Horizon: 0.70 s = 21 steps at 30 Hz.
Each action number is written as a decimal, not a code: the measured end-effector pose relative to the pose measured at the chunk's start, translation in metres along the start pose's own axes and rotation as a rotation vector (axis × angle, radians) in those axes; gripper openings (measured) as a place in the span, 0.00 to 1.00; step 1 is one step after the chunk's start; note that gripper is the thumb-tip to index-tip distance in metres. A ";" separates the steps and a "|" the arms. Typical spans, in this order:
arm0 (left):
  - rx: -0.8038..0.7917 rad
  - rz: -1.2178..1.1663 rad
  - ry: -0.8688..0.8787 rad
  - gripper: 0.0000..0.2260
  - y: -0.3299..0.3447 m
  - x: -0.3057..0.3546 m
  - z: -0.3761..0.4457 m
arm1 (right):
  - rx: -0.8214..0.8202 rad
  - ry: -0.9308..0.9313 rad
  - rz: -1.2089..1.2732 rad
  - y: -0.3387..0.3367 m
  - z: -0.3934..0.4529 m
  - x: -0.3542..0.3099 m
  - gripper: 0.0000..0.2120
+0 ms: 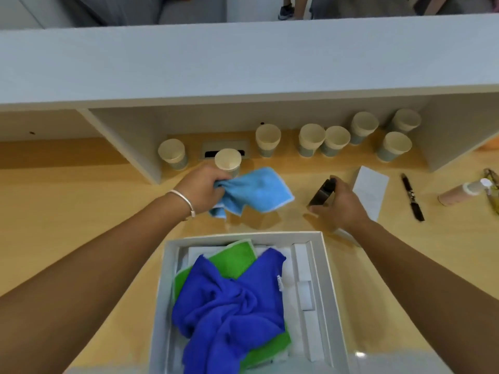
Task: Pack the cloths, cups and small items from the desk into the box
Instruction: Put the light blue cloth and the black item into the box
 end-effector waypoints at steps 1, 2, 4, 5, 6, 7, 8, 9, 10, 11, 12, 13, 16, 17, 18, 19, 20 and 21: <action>0.053 -0.014 0.040 0.11 -0.013 0.003 -0.015 | 0.012 -0.016 0.008 0.001 0.001 0.001 0.41; 0.094 -0.027 0.069 0.10 -0.025 0.006 -0.031 | 0.023 -0.025 0.016 0.001 0.003 0.001 0.39; 0.151 -0.030 0.067 0.10 -0.044 0.005 -0.064 | 0.048 -0.035 0.010 0.000 0.006 0.003 0.37; 0.161 -0.026 0.040 0.10 -0.051 0.003 -0.081 | 0.060 -0.045 -0.002 0.000 0.007 0.003 0.36; 0.164 -0.029 0.017 0.10 -0.055 0.001 -0.099 | 0.071 -0.059 -0.016 0.000 0.007 0.004 0.35; 0.163 -0.043 -0.003 0.10 -0.058 0.000 -0.117 | 0.079 -0.074 -0.028 -0.001 0.005 0.004 0.35; 0.166 -0.061 -0.027 0.09 -0.058 0.000 -0.135 | 0.083 -0.089 -0.038 -0.002 0.003 0.004 0.35; 0.176 -0.072 -0.065 0.09 -0.057 -0.001 -0.150 | 0.084 -0.102 -0.044 -0.003 0.001 0.002 0.34; 0.186 -0.077 -0.110 0.09 -0.054 -0.003 -0.164 | 0.084 -0.114 -0.046 -0.005 -0.002 0.000 0.34; 0.184 -0.079 -0.156 0.09 -0.048 -0.004 -0.175 | 0.083 -0.130 -0.048 -0.008 -0.006 -0.003 0.33; 0.159 -0.083 -0.201 0.09 -0.039 -0.006 -0.186 | 0.082 -0.148 -0.049 -0.012 -0.011 -0.007 0.33; 0.116 -0.085 -0.254 0.09 -0.029 -0.009 -0.193 | 0.084 -0.163 -0.046 -0.015 -0.015 -0.011 0.32; -0.012 -0.031 -0.429 0.11 0.005 -0.016 -0.214 | 0.089 -0.215 -0.014 -0.029 -0.034 -0.026 0.30; -0.031 -0.005 -0.460 0.12 0.014 -0.018 -0.219 | 0.090 -0.235 -0.004 -0.036 -0.042 -0.032 0.29; -0.027 0.019 -0.476 0.14 0.020 -0.018 -0.223 | 0.089 -0.262 0.009 -0.043 -0.051 -0.038 0.29; 0.008 0.057 -0.480 0.17 0.024 -0.019 -0.227 | 0.084 -0.298 0.020 -0.051 -0.061 -0.044 0.28; 0.071 0.121 -0.475 0.20 0.026 -0.019 -0.229 | 0.077 -0.336 0.027 -0.060 -0.072 -0.051 0.27; 0.143 0.205 -0.465 0.24 0.025 -0.019 -0.230 | 0.072 -0.368 0.031 -0.068 -0.083 -0.058 0.26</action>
Point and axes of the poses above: each hand's wrist, its own z-axis towards the middle knuckle, its own y-axis out of the palm, x = y × z, the point moved 2 cm from there along z, towards the middle knuckle, and after that the axes turned 11 degrees about -y, right-handed, at the moved point
